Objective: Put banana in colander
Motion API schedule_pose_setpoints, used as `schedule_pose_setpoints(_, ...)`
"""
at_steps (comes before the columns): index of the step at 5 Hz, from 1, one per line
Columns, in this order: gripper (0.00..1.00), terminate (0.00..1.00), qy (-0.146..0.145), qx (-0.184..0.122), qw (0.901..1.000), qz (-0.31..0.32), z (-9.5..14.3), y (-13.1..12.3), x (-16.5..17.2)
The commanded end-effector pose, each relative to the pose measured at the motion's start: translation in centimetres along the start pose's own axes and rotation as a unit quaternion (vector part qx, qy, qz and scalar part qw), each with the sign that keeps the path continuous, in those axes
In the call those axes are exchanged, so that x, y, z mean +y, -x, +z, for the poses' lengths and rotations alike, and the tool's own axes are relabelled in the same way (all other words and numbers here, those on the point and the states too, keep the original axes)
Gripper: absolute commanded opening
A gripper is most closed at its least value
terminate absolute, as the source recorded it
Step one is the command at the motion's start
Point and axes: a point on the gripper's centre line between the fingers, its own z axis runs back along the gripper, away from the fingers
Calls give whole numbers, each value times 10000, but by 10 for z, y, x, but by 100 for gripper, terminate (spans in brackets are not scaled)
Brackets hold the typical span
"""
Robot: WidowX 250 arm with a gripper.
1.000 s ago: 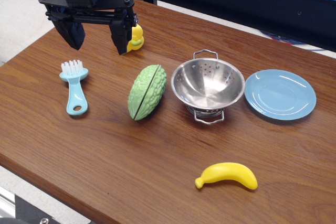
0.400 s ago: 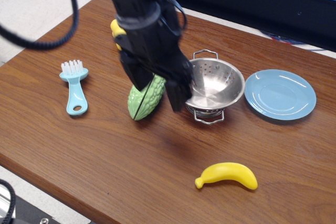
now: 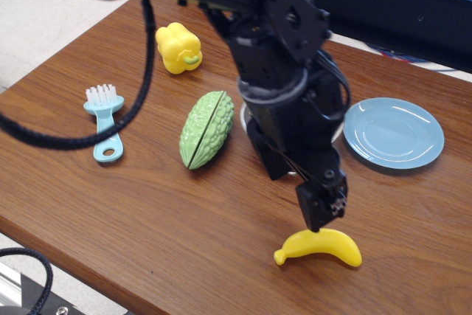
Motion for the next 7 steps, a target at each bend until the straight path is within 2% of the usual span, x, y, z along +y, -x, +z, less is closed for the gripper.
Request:
schedule_pose_setpoints(1,100,0,-323,174,9990,-239,-22,6,-25)
schedule_pose_setpoints(2,100,0,19,2,9995,-314,-38,12,-29)
schedule_pose_setpoints(3,100,0,-291,9,9990,-329,-44,11,-25)
schedule_pose_setpoints(4,100,0,-459,5,9988,-185,-54,8,-13)
schedule_pose_setpoints(5,100,0,-826,22,9965,-93,-68,11,-10)
schedule_pose_setpoints(6,100,0,-754,181,9970,-18,-67,12,-9)
schedule_pose_setpoints(7,0,0,-899,-46,9950,422,-57,7,-4)
